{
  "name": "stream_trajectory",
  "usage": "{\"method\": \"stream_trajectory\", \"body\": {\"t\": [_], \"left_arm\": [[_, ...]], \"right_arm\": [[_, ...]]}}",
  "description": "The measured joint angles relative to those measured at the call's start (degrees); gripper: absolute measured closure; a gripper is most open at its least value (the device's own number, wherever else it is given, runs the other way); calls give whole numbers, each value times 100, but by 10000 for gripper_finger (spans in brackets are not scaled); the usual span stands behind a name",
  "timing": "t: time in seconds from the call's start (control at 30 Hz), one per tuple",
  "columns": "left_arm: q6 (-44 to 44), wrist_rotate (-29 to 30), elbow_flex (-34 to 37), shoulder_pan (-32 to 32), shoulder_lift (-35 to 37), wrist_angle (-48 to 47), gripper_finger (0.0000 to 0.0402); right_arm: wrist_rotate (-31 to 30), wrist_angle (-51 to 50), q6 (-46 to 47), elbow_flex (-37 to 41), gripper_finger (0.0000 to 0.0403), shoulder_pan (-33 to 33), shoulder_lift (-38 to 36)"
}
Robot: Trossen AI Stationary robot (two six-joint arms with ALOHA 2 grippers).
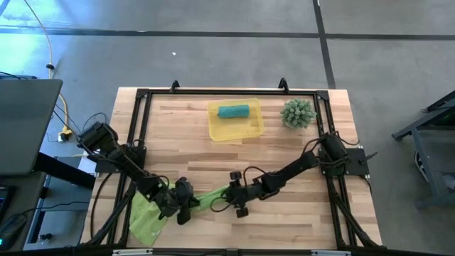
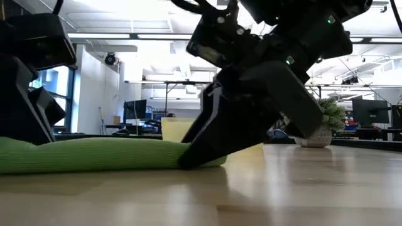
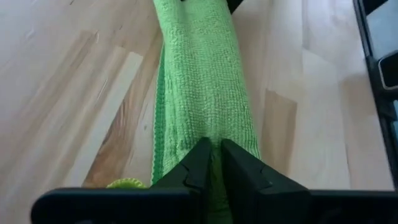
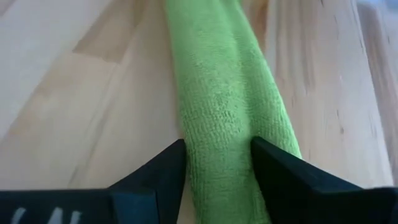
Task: Roll microfiber towels into tight, uniform cylinder then place into a basket
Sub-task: Roll the green microfiber cloth
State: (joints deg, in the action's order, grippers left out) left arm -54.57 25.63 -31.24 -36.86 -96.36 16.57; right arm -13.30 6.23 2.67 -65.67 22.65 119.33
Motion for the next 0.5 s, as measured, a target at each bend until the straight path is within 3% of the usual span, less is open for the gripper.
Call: {"method": "stream_trajectory", "body": {"t": [0.17, 0.5], "left_arm": [[537, -121, -53, 98, 189, -63, 333], [2403, -173, -446, 310, 654, -243, 277]], "right_arm": [[174, -121, 818, 0, 242, -15, -10], [500, -476, 1925, 7, 308, -89, -15]]}}
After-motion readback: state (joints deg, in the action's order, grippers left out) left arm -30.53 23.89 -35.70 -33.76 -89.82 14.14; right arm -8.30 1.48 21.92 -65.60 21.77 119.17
